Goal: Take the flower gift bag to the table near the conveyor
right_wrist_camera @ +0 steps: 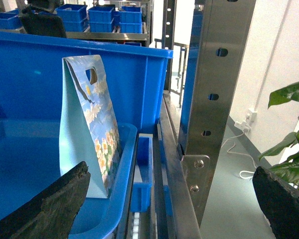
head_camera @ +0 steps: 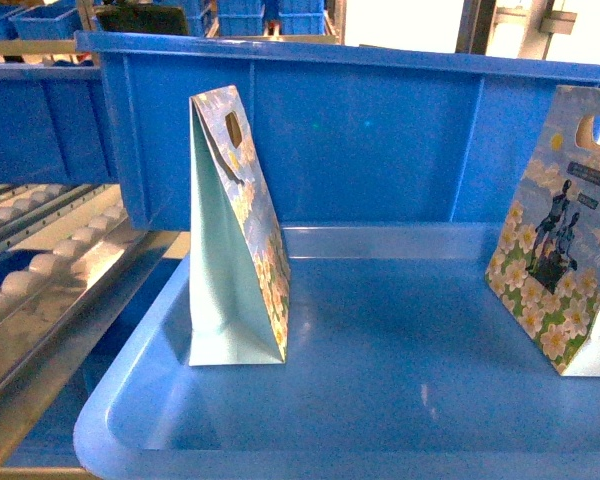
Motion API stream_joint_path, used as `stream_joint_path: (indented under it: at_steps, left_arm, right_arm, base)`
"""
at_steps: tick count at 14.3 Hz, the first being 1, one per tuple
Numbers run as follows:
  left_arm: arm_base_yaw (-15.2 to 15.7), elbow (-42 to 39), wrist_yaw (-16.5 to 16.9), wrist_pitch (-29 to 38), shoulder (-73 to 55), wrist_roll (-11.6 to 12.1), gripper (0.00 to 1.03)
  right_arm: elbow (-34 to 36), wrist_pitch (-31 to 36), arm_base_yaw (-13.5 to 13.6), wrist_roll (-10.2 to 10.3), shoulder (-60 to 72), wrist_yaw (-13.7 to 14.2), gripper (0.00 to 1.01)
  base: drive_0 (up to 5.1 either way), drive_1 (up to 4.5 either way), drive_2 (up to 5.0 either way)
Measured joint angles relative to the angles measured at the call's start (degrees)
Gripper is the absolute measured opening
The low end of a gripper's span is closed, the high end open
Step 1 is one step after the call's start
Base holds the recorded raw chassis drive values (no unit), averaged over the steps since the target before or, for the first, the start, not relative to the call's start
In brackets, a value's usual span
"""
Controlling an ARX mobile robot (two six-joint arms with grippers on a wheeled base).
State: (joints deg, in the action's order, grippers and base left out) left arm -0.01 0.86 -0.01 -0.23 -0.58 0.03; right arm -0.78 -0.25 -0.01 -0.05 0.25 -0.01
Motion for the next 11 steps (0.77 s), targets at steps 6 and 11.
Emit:
stream_joint_path:
  at_steps: [6, 11]
  left_arm:
    - [0.0, 0.0, 0.0, 0.0, 0.0, 0.0, 0.98]
    - [0.0, 0.0, 0.0, 0.0, 0.0, 0.0, 0.98]
  right_arm:
    - [0.0, 0.0, 0.0, 0.0, 0.0, 0.0, 0.98]
    - [0.0, 0.0, 0.0, 0.0, 0.0, 0.0, 0.98]
  base:
    - [0.0, 0.00, 0.0]
    - [0.0, 0.00, 0.0]
